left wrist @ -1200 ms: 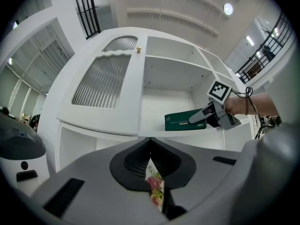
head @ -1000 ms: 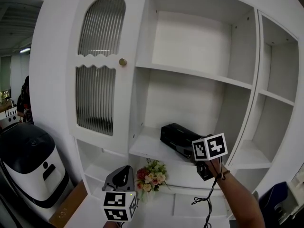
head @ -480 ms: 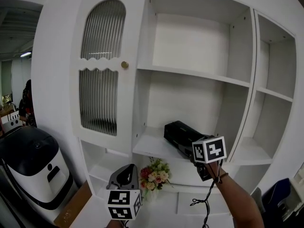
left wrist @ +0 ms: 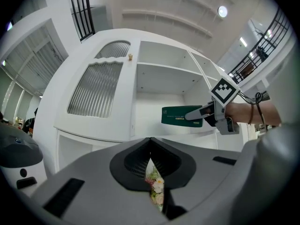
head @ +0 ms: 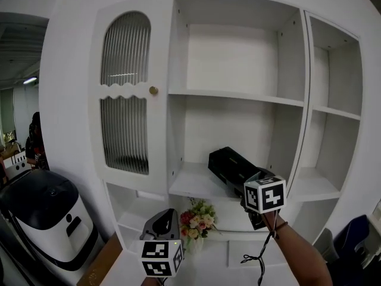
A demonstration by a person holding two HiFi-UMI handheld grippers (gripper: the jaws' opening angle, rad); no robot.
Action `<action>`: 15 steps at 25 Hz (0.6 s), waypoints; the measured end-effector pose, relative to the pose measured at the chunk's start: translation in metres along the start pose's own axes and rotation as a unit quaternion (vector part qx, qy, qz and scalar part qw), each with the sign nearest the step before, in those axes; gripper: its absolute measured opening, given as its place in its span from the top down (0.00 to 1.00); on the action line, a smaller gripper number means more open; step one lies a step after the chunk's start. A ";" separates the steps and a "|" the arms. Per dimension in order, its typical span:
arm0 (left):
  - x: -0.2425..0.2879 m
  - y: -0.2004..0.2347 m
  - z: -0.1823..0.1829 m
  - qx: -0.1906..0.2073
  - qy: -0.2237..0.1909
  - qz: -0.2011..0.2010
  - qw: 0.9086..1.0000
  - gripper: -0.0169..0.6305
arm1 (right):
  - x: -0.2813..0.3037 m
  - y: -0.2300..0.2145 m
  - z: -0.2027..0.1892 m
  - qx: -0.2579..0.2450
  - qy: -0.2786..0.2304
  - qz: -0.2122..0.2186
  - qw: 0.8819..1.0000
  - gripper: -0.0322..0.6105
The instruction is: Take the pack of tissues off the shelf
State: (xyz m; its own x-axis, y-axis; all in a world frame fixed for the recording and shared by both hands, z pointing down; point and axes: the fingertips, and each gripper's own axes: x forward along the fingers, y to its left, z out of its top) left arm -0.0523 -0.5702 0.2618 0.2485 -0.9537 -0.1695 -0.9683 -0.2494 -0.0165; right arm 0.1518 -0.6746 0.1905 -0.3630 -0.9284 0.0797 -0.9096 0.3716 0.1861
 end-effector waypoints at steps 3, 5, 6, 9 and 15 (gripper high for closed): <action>-0.004 -0.005 0.004 0.003 -0.002 -0.008 1.000 0.95 | -0.017 0.003 0.007 -0.017 -0.025 -0.015 0.999 0.28; -0.006 -0.011 0.007 0.006 -0.003 -0.017 1.000 0.95 | -0.030 0.007 0.010 -0.021 -0.041 -0.021 0.999 0.28; -0.006 -0.014 0.008 0.008 -0.004 -0.022 1.000 0.95 | -0.037 0.010 0.011 -0.020 -0.047 -0.022 0.998 0.28; -0.010 -0.024 0.010 0.010 -0.006 -0.036 0.999 0.95 | -0.060 0.016 0.010 -0.010 -0.066 -0.026 0.997 0.28; -0.019 -0.039 0.010 0.012 -0.003 -0.061 0.998 0.95 | -0.106 0.022 0.001 0.025 -0.093 -0.043 0.994 0.29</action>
State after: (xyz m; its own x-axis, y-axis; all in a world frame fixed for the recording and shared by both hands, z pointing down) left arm -0.0197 -0.5412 0.2561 0.3642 -0.9154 -0.1714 -0.9313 -0.3591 -0.0611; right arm 0.1697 -0.5677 0.1854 -0.3113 -0.9430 -0.1177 -0.9457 0.2953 0.1355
